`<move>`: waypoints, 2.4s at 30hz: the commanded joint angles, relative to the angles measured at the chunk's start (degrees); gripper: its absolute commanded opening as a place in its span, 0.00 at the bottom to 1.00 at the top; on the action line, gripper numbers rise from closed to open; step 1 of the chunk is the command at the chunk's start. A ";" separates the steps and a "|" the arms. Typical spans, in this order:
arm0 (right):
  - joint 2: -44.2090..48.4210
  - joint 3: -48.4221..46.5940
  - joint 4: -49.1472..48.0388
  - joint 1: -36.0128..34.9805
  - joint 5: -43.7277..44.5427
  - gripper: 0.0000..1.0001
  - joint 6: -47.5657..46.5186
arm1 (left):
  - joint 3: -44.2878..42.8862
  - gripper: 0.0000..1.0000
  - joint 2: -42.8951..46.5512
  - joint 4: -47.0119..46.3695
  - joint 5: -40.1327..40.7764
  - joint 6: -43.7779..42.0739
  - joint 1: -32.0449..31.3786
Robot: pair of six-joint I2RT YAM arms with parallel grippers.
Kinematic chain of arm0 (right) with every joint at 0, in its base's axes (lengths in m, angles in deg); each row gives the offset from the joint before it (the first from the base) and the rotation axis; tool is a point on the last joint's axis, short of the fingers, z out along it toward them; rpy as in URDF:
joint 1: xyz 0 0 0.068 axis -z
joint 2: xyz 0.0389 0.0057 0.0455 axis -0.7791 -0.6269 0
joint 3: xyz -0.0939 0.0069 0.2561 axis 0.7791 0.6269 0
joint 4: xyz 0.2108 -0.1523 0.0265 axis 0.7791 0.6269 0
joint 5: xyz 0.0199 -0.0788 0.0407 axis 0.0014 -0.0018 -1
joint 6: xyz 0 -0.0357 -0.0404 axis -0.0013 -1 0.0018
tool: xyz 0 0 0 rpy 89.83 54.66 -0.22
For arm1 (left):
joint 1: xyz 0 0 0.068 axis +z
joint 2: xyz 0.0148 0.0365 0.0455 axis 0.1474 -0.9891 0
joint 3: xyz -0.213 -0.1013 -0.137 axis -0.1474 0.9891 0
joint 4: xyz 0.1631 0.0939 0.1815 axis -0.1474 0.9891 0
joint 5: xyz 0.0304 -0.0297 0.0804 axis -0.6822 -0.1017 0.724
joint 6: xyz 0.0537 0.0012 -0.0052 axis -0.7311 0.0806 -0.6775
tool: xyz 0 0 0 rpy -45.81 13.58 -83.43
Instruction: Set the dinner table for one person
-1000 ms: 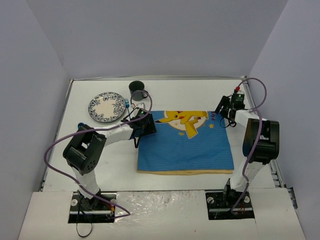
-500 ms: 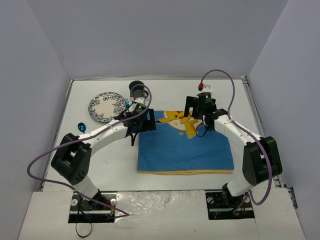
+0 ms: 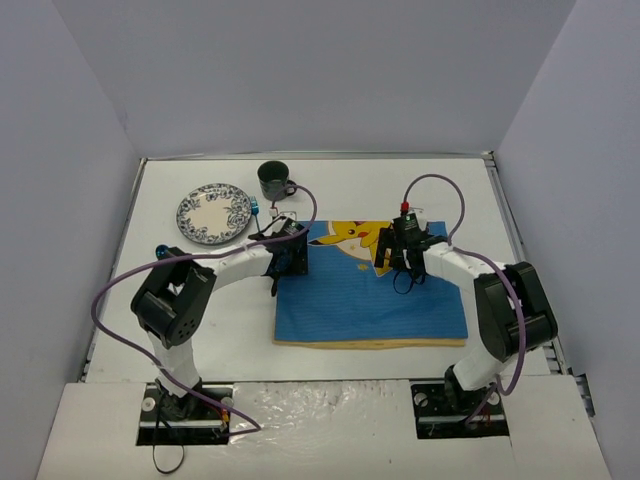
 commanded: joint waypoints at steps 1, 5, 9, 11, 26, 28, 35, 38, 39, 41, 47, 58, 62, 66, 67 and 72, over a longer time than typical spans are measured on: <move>-1.97 0.90 -0.27 2.99 0.41 0.88 1.49 | -1.30 0.56 -3.44 2.35 -5.44 1.42 -0.44; -3.87 1.02 1.99 6.74 -0.21 0.88 1.15 | -1.25 0.47 -4.79 2.65 -8.70 2.91 -1.45; -6.25 0.29 2.96 11.91 -0.59 0.89 0.16 | -1.47 0.43 -5.83 2.83 -11.32 4.76 -3.85; -6.49 -0.32 3.19 14.05 -1.80 0.89 -0.07 | -2.22 0.41 -6.06 2.83 -12.77 5.76 -5.08; -6.95 -1.45 5.24 22.61 1.41 0.90 0.61 | -16.00 0.41 -13.98 6.61 -13.63 6.74 -11.98; -7.13 -1.79 5.43 23.58 2.00 0.90 0.56 | -16.29 0.41 -14.81 6.26 -14.20 6.95 -11.98; -7.96 -3.33 5.76 25.10 3.96 0.92 -0.39 | -15.72 0.40 -14.95 4.36 -16.10 7.54 -12.06; -9.37 -4.66 5.70 25.20 4.20 0.93 -1.07 | -14.93 0.40 -14.76 3.39 -16.54 7.83 -12.06; -9.89 -5.11 5.72 25.19 4.18 0.93 -1.23 | -14.83 0.40 -14.88 3.24 -16.72 7.92 -12.06; -10.64 -5.92 5.85 25.26 4.05 0.93 -1.50 | -14.70 0.40 -15.22 2.83 -17.06 8.06 -12.06; -11.24 -7.66 6.29 25.35 4.51 0.93 -1.85 | -15.14 0.40 -16.19 2.98 -17.05 8.23 -12.00; -10.33 -6.77 6.56 25.26 1.96 0.92 -1.18 | -14.69 0.36 -16.23 4.22 -14.11 8.32 -9.96; -9.78 -6.63 6.56 25.22 2.58 0.92 -0.97 | -14.74 0.36 -16.20 4.41 -13.86 8.32 -9.52; -7.82 -7.10 6.57 25.26 3.06 0.93 -1.09 | -14.02 0.48 -13.16 5.26 -11.77 8.32 -9.51; -7.27 -7.26 6.67 25.26 3.00 0.93 -1.24 | -13.71 0.53 -12.42 5.63 -11.15 8.32 -9.51; -5.23 -7.43 7.17 25.19 2.95 0.94 -1.31 | -10.72 0.63 -6.89 7.90 -5.32 8.41 -8.55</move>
